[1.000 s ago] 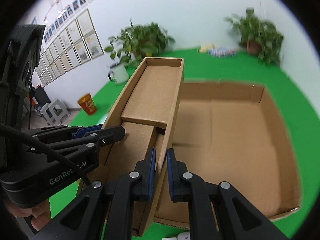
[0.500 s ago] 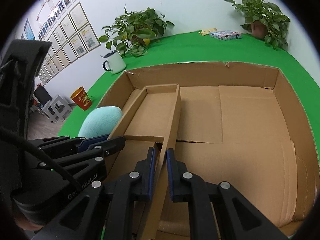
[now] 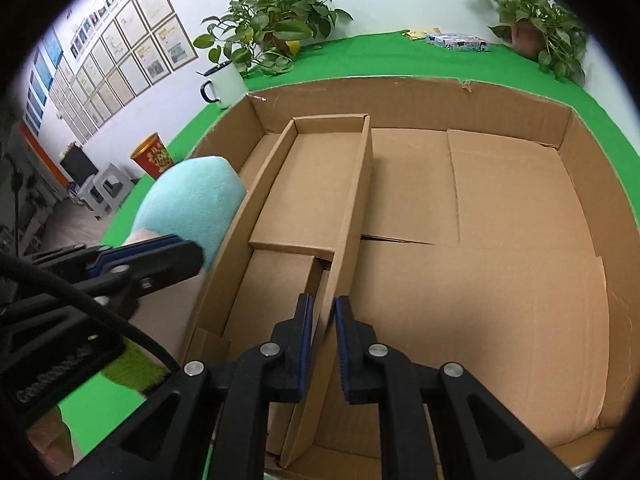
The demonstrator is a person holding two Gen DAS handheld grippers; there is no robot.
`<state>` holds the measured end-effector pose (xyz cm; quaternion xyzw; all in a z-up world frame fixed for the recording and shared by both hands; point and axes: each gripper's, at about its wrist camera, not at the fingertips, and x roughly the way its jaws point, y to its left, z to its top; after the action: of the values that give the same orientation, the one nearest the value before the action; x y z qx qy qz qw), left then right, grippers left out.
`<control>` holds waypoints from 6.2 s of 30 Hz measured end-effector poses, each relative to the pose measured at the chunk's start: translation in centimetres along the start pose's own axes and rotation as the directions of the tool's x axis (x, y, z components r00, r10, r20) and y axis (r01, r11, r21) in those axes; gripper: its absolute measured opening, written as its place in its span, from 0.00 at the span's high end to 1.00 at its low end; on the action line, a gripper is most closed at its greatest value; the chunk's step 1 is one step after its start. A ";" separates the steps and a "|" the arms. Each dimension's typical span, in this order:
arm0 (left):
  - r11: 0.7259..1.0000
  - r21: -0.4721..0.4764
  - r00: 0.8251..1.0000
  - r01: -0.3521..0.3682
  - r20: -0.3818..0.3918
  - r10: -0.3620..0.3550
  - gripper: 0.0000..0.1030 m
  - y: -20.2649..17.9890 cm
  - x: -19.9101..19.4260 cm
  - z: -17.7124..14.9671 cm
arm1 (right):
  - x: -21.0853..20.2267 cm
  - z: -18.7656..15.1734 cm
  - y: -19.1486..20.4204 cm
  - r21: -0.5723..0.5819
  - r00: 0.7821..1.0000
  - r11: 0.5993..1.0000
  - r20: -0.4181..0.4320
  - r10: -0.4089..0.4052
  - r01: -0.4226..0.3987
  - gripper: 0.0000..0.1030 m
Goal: Organize objects
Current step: 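Carry the brown box with both tools and lower it into the open box, then release the brown box and move both tools back toward the white items, then grasp the white hair dryer by its head with the right tool, then lift the hair dryer with the right tool and carry it over the open box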
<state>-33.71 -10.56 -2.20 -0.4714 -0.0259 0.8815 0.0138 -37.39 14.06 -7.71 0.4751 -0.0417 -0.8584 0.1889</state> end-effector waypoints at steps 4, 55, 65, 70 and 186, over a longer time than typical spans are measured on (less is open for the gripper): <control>0.999 0.030 0.995 -0.037 0.091 0.034 0.80 0.3 -3.4 -1.7 | -3.0 -0.7 -0.5 0.012 0.995 1.000 0.097 -0.010 0.008 0.27; 0.990 -0.062 0.956 0.123 0.275 -0.102 0.03 -6.7 -13.0 -19.1 | -16.7 -21.9 -1.2 -0.084 0.959 0.992 0.277 -0.064 0.091 0.01; 0.985 -0.120 0.979 0.122 0.176 -0.100 0.03 -5.5 -8.9 -20.2 | -12.4 -22.2 1.2 -0.178 0.991 0.981 0.123 -0.056 0.078 0.25; 0.981 -0.129 0.982 0.148 0.141 -0.130 0.04 -5.3 -7.5 -20.3 | -12.2 -23.2 1.8 -0.195 0.995 0.978 0.084 -0.056 0.072 0.47; 0.967 -0.001 0.962 0.256 -0.101 -0.255 0.73 -10.7 2.2 8.9 | -6.2 -3.3 -3.6 0.015 0.995 0.999 0.085 0.046 -0.047 0.47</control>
<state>-42.38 -0.02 1.51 -0.5076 -0.0804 0.8477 0.1314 -32.71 20.00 -5.44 0.4390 -0.0680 -0.8727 0.2027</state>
